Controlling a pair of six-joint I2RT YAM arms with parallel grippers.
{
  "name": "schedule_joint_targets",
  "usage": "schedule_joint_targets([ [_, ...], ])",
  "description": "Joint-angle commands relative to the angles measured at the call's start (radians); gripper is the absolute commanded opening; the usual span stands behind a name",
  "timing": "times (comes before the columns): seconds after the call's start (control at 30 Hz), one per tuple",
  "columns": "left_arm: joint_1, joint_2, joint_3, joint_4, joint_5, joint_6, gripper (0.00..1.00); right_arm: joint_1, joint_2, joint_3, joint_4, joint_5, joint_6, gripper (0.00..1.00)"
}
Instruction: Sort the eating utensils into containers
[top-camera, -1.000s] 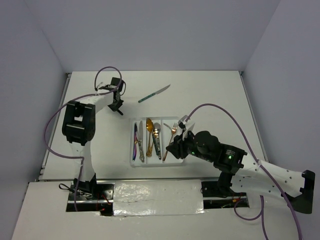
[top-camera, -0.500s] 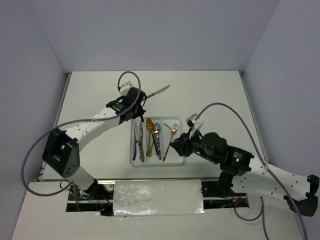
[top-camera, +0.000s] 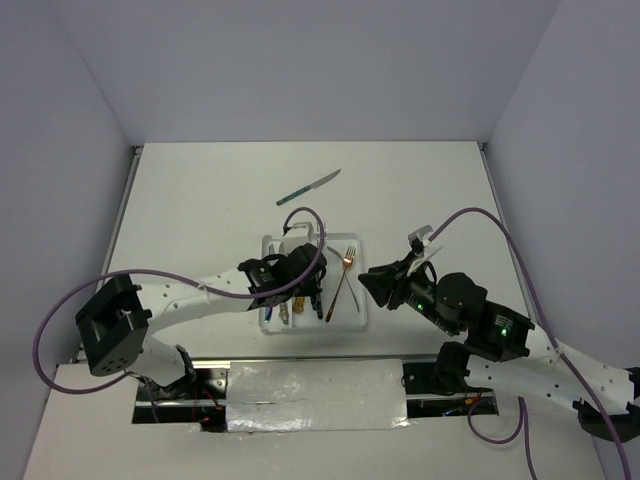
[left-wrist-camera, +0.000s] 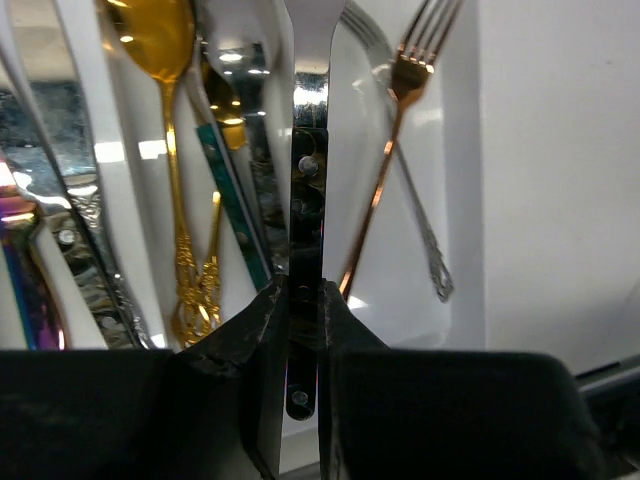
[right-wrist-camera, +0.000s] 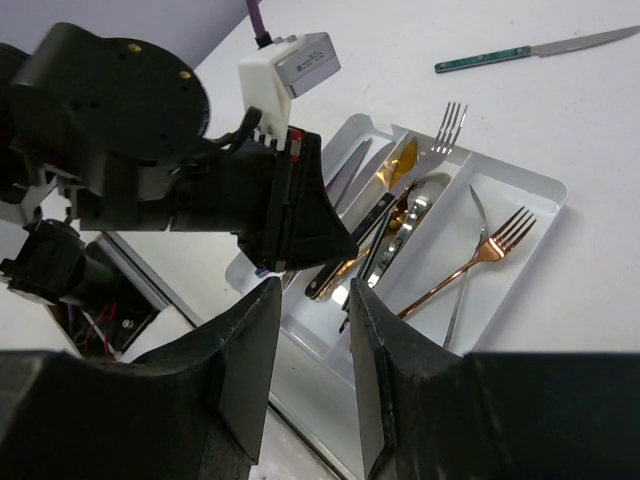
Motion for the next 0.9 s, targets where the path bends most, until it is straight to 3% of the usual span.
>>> schedule_joint_targets([
  [0.0, -0.029, -0.046, 0.003, 0.097, -0.030, -0.029, 0.00, 0.008, -0.003, 0.022, 0.001, 0.031, 0.006, 0.41],
  [0.17, -0.060, 0.014, -0.012, 0.150, 0.016, -0.040, 0.00, 0.006, -0.012, 0.023, 0.001, 0.025, 0.000, 0.42],
  [0.3, -0.080, 0.020, -0.061, 0.331, 0.057, -0.012, 0.00, 0.008, -0.024, 0.016, 0.005, 0.022, -0.003, 0.42],
  [0.57, -0.100, 0.055, -0.034, 0.313, 0.057, -0.082, 0.00, 0.008, -0.030, 0.022, 0.007, -0.011, -0.011, 0.42],
  [0.87, -0.103, 0.216, 0.015, 0.336, 0.138, -0.121, 0.00, 0.009, -0.039, 0.017, 0.013, -0.031, -0.020, 0.42],
])
